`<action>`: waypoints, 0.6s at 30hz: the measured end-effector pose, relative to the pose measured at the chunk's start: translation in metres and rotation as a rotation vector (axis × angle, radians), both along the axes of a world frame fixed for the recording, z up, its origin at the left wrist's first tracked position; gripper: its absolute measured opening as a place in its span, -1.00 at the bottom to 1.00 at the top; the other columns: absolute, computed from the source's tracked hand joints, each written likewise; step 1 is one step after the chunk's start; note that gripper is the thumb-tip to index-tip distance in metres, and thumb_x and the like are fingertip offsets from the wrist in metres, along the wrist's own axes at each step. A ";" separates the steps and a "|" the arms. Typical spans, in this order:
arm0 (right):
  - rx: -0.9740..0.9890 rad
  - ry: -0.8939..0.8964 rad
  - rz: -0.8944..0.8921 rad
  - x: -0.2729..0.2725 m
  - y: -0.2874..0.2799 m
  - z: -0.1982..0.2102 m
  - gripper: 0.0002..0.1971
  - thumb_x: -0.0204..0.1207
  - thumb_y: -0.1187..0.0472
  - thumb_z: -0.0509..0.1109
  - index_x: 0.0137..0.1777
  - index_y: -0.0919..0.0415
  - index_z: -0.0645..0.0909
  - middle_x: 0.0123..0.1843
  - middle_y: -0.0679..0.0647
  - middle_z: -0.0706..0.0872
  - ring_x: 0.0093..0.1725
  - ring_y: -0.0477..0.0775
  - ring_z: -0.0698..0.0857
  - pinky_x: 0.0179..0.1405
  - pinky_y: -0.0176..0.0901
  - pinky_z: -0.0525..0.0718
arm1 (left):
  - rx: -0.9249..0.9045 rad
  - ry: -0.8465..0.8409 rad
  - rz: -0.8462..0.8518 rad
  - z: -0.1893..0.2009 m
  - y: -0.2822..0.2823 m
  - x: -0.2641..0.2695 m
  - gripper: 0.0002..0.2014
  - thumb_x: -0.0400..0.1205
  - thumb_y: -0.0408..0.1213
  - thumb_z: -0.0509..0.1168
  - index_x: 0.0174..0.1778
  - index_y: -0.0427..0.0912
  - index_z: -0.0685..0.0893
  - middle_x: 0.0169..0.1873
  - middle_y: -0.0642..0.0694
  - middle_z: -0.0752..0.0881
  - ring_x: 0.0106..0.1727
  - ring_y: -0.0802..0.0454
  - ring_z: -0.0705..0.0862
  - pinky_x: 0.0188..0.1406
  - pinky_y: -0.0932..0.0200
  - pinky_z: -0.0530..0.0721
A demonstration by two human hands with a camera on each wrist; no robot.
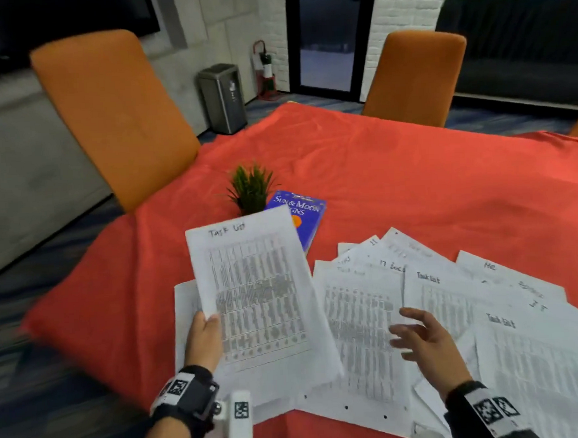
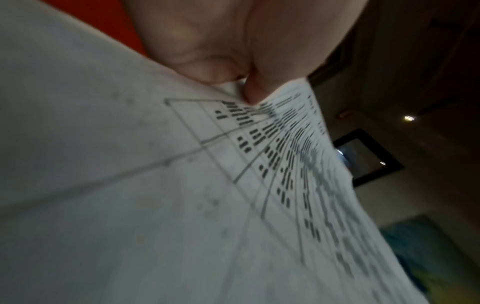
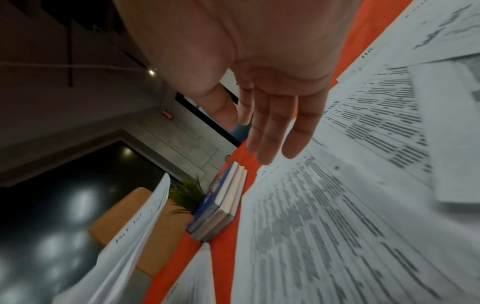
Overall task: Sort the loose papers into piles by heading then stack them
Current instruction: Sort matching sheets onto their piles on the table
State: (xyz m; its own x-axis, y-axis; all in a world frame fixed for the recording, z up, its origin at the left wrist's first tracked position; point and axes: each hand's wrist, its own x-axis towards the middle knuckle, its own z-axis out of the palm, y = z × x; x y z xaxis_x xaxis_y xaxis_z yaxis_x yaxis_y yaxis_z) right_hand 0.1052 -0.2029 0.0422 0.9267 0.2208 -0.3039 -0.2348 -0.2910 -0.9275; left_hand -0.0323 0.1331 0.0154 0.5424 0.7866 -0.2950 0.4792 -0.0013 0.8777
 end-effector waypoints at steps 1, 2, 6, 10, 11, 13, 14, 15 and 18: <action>-0.013 0.027 -0.005 -0.003 -0.004 -0.006 -0.77 0.61 0.30 0.33 0.21 0.06 0.58 0.01 0.14 0.81 -0.06 0.17 0.81 -0.09 0.02 0.68 | -0.007 0.072 0.010 -0.006 0.014 -0.010 -0.72 0.70 -0.26 0.09 0.27 -0.15 0.58 0.12 -0.19 0.70 0.19 -0.20 0.65 0.29 -0.09 0.59; -0.027 0.049 -0.006 -0.007 -0.008 -0.011 -0.78 0.61 0.31 0.34 0.20 0.08 0.59 0.00 0.16 0.81 -0.06 0.19 0.80 -0.07 0.04 0.68 | -0.009 0.130 0.026 -0.012 0.027 -0.018 -0.70 0.70 -0.31 0.09 0.30 -0.23 0.58 0.18 -0.24 0.70 0.23 -0.22 0.64 0.31 -0.06 0.55; -0.064 0.077 -0.002 -0.014 -0.018 -0.024 -0.80 0.60 0.36 0.35 0.17 0.15 0.61 -0.05 0.18 0.82 -0.07 0.24 0.80 -0.14 0.03 0.65 | -0.051 0.327 0.061 -0.041 0.059 -0.041 -0.57 0.68 -0.32 0.06 0.49 -0.29 0.43 0.45 -0.29 0.54 0.46 -0.24 0.50 0.51 -0.10 0.40; -0.092 0.095 0.003 -0.019 -0.024 -0.030 -0.81 0.60 0.37 0.33 0.14 0.14 0.62 -0.05 0.18 0.82 -0.08 0.22 0.79 -0.17 0.00 0.65 | -0.040 0.441 0.085 -0.059 0.066 -0.041 -0.59 0.63 -0.36 0.05 0.42 -0.31 0.44 0.36 -0.32 0.59 0.31 -0.28 0.60 0.34 -0.11 0.55; -0.096 0.097 0.007 -0.020 -0.025 -0.032 -0.81 0.59 0.37 0.34 0.14 0.13 0.62 -0.05 0.18 0.82 -0.08 0.23 0.79 -0.18 0.00 0.64 | -0.020 0.450 0.090 -0.056 0.064 -0.040 -0.63 0.64 -0.40 0.04 0.37 -0.35 0.45 0.31 -0.33 0.61 0.25 -0.28 0.61 0.24 -0.04 0.56; -0.104 0.103 0.005 -0.020 -0.029 -0.036 -0.80 0.58 0.38 0.36 0.13 0.14 0.62 -0.06 0.19 0.81 -0.10 0.24 0.79 -0.20 -0.03 0.62 | 0.028 0.480 0.093 -0.050 0.058 -0.036 -0.68 0.64 -0.46 0.03 0.31 -0.41 0.44 0.22 -0.37 0.61 0.10 -0.27 0.60 0.01 0.06 0.49; -0.105 0.109 -0.001 -0.020 -0.031 -0.038 -0.80 0.57 0.39 0.37 0.12 0.14 0.63 -0.06 0.20 0.81 -0.11 0.26 0.78 -0.21 -0.04 0.62 | 0.052 0.490 0.097 -0.051 0.056 -0.035 -0.70 0.64 -0.48 0.03 0.29 -0.44 0.42 0.16 -0.39 0.61 0.01 -0.25 0.58 -0.07 0.06 0.45; -0.109 0.116 -0.010 -0.021 -0.033 -0.040 -0.80 0.56 0.40 0.37 0.12 0.15 0.63 -0.07 0.21 0.81 -0.12 0.27 0.77 -0.21 -0.05 0.62 | 0.067 0.495 0.099 -0.048 0.052 -0.035 -0.71 0.64 -0.49 0.04 0.27 -0.46 0.42 0.08 -0.40 0.60 -0.06 -0.23 0.55 -0.13 0.06 0.43; -0.129 0.133 -0.007 -0.023 -0.037 -0.045 -0.80 0.57 0.39 0.37 0.11 0.13 0.63 -0.06 0.20 0.81 -0.12 0.25 0.78 -0.22 -0.05 0.62 | 0.080 0.510 0.113 -0.048 0.049 -0.037 -0.75 0.62 -0.51 0.07 0.21 -0.46 0.40 -0.02 -0.40 0.59 -0.13 -0.21 0.51 -0.17 0.05 0.42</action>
